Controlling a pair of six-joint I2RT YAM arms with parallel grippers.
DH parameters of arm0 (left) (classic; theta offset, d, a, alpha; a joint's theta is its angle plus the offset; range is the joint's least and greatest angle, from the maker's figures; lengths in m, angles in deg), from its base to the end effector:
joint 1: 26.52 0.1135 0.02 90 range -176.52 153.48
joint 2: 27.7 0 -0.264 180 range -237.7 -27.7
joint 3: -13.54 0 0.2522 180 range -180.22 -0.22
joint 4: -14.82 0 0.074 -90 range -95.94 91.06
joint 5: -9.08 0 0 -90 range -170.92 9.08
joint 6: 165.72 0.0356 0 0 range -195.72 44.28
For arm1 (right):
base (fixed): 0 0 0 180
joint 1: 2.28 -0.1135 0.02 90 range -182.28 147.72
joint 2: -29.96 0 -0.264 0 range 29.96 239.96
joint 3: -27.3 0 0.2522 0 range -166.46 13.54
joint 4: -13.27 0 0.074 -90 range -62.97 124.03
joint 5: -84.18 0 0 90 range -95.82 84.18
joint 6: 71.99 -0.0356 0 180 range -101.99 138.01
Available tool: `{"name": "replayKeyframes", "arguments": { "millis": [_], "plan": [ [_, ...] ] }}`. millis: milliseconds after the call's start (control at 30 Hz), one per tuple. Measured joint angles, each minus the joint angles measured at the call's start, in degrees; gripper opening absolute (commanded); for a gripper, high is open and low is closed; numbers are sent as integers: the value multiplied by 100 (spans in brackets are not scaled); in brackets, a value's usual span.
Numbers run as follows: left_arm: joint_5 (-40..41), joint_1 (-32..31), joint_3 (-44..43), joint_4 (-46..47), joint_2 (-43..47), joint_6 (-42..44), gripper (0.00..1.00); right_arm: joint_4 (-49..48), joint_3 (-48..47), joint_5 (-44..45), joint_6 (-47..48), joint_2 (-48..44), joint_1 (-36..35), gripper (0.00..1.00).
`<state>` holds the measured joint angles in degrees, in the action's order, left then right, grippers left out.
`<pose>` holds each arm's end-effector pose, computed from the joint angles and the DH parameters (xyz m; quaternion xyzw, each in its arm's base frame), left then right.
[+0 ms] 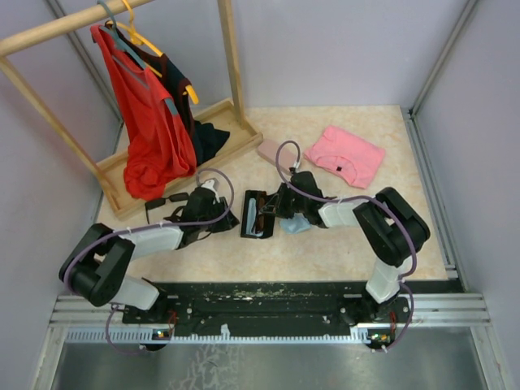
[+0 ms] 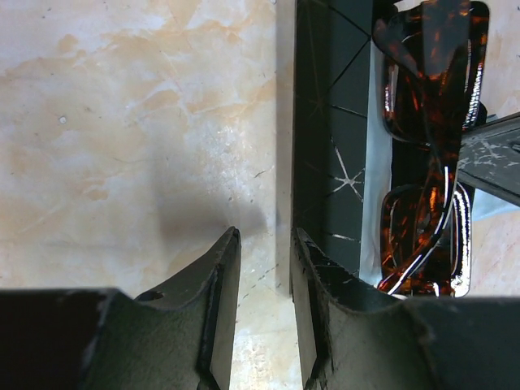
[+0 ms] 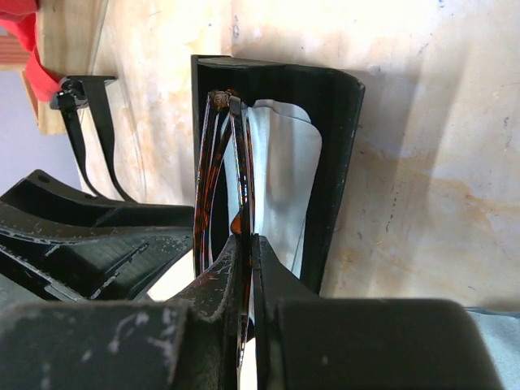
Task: Organize the sunglasses
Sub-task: Place the sunglasses in the sunglasses case.
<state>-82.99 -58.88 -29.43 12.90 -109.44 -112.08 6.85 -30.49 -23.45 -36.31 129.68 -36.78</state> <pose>0.2204 -0.1412 0.1454 -0.0242 0.9084 -0.2490 0.3350 0.2741 0.2015 0.1425 0.0821 0.8775 0.4139 0.2278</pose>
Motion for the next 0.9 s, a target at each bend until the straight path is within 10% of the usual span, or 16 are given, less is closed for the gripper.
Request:
{"name": "replayKeyframes", "arguments": {
  "millis": [900],
  "plan": [
    [-249, 0, -280, 59, -378, 90, 37, -745, -223, -216, -282, 732, -76, 0]
  ]
}}
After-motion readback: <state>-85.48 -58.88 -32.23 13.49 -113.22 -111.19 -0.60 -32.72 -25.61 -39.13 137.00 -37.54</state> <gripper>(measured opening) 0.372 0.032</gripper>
